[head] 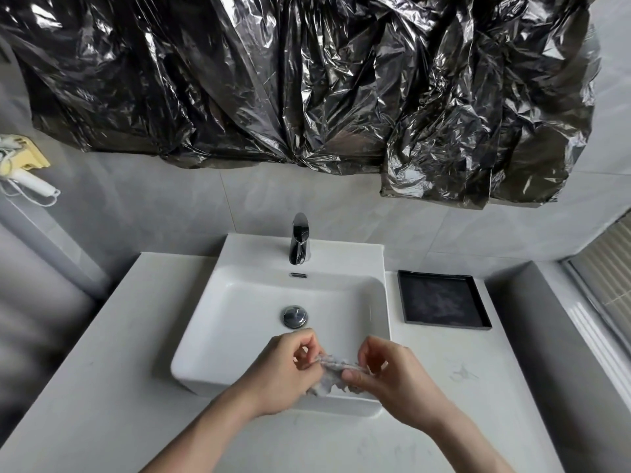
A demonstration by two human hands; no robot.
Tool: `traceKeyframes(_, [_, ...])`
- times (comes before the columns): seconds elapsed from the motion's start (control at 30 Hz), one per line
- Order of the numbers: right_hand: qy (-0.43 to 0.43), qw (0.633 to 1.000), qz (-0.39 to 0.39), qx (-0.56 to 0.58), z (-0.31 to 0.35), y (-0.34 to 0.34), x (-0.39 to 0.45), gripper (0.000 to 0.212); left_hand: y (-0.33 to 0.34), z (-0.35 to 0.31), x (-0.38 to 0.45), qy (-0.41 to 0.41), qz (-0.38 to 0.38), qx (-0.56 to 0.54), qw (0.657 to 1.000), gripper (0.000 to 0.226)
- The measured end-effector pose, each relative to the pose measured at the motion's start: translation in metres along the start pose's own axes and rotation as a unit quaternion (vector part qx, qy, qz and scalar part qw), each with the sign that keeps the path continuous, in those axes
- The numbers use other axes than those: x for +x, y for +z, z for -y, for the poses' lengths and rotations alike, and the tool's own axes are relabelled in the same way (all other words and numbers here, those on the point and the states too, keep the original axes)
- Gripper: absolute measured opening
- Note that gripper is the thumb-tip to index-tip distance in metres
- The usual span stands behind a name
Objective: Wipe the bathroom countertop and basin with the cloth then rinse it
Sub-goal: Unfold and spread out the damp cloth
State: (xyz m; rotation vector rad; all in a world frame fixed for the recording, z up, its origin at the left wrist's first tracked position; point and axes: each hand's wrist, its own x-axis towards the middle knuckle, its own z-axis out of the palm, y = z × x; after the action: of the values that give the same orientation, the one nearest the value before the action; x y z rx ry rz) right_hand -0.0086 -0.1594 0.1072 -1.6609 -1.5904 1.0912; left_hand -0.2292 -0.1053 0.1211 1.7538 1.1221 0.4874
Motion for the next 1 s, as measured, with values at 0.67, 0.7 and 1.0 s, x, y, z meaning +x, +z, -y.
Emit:
traceKeyframes(0.67, [-0.082,0.966,-0.072,0.236,0.005,-0.005,-0.017,0.036,0.013,0.006,-0.014,-0.013,0.022,-0.056,0.998,0.01])
traceKeyframes(0.7, [-0.079,0.967,-0.081,0.229,0.005,-0.004,-0.019,0.039,0.014,0.005,-0.015,0.005,0.029,-0.049,0.998,0.011])
traceKeyframes(1.0, [-0.004,0.993,-0.085,-0.076,-0.017,-0.005,-0.042,0.075,0.006,-0.013,-0.024,0.071,-0.058,-0.007,0.996,0.012])
